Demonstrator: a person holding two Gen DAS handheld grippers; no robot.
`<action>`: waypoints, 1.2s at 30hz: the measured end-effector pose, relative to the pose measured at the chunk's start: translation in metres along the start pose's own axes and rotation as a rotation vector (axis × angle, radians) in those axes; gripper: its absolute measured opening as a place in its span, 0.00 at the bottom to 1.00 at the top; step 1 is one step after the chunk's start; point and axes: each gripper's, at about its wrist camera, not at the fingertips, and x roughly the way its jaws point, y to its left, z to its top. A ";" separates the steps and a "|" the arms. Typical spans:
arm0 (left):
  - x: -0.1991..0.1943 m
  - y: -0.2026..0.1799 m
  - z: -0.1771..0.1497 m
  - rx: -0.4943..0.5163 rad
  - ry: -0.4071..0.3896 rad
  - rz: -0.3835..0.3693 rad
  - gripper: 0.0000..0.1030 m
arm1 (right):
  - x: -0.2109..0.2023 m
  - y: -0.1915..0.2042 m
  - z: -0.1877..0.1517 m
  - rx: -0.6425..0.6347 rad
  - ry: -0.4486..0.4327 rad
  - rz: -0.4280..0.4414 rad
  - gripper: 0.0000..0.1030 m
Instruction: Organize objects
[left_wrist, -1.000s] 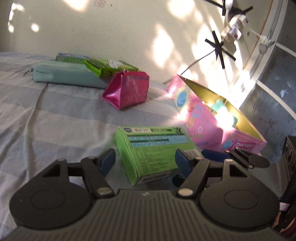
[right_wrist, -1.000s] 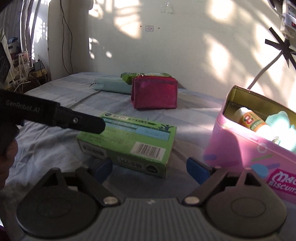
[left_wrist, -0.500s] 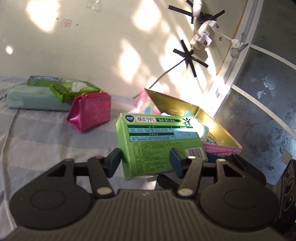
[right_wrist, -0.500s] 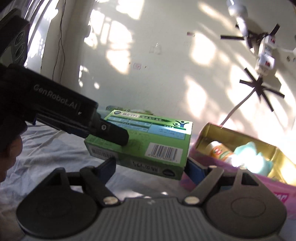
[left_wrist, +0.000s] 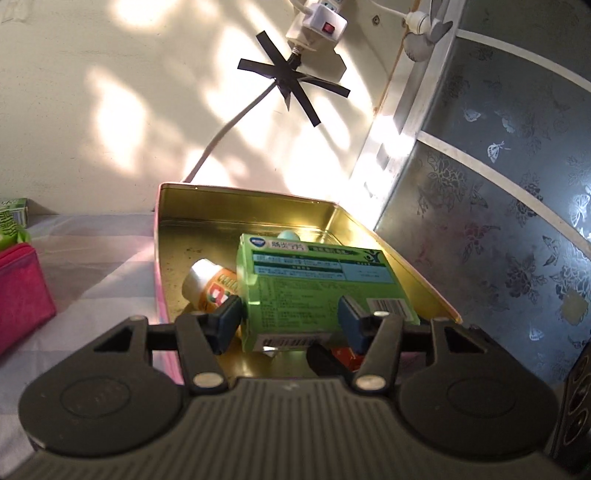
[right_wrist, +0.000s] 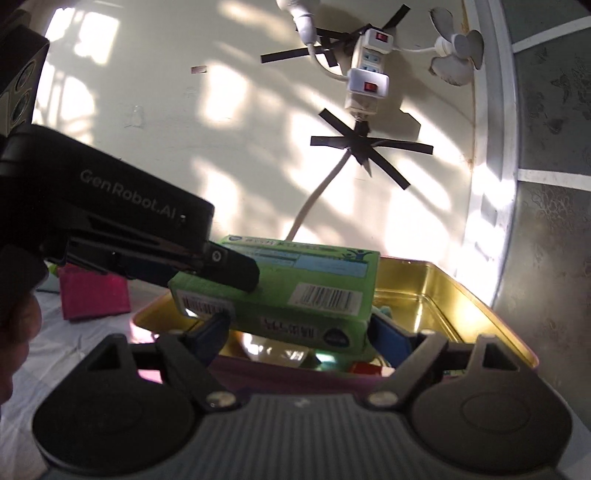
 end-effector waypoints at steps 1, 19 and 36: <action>0.004 -0.003 -0.001 0.017 0.003 0.016 0.58 | 0.004 -0.002 0.000 0.009 0.003 -0.010 0.85; -0.118 0.104 -0.057 -0.088 -0.103 0.364 0.72 | -0.035 0.042 -0.004 0.030 -0.146 0.161 0.79; -0.185 0.192 -0.096 -0.238 -0.195 0.677 0.72 | 0.110 0.229 0.044 -0.120 0.142 0.357 0.92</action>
